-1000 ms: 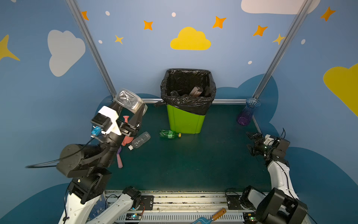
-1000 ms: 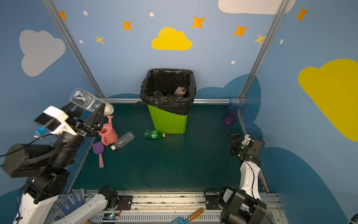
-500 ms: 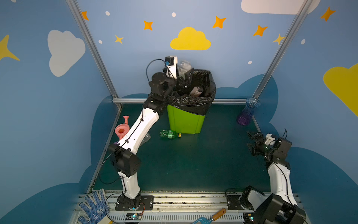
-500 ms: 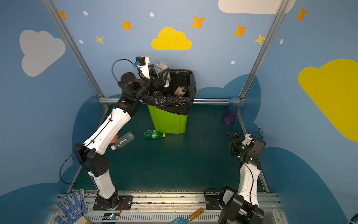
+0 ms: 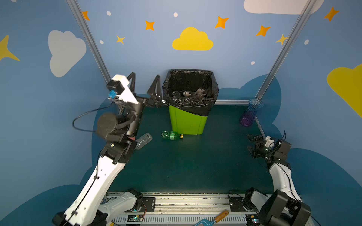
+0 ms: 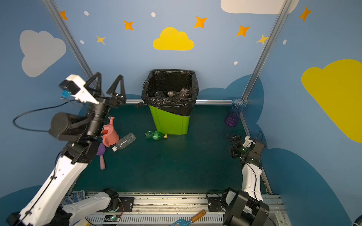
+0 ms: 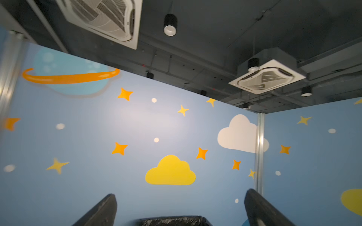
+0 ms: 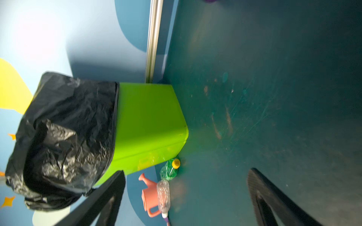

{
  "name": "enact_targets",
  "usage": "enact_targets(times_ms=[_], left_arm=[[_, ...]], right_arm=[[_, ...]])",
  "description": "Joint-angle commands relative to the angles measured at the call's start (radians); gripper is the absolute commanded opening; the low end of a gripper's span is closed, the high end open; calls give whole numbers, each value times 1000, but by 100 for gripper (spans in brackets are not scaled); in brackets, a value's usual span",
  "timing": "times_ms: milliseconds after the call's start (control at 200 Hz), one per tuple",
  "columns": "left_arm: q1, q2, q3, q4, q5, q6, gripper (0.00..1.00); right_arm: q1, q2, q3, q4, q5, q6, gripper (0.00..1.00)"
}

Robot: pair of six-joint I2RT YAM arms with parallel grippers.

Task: Throw the plastic bottles in the bin
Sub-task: 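Open the left gripper to drop the bottle and withdraw, then lower the left gripper onto the ribbed clear bottle by the watering can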

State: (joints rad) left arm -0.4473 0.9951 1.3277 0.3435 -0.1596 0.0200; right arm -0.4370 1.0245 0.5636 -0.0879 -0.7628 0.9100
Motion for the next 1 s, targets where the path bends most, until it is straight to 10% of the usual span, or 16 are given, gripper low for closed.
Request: enact_targets(times_ms=[0, 150, 370, 996], left_arm=[[50, -29, -196, -213, -238, -106, 100], [178, -152, -399, -446, -291, -299, 100], [207, -26, -447, -731, -304, -91, 100], [281, 725, -68, -1081, -281, 315, 99]], right_arm=[[79, -10, 31, 23, 40, -40, 95], [244, 10, 66, 34, 135, -56, 95], [433, 89, 64, 93, 224, -45, 95], [366, 116, 25, 79, 221, -40, 96]])
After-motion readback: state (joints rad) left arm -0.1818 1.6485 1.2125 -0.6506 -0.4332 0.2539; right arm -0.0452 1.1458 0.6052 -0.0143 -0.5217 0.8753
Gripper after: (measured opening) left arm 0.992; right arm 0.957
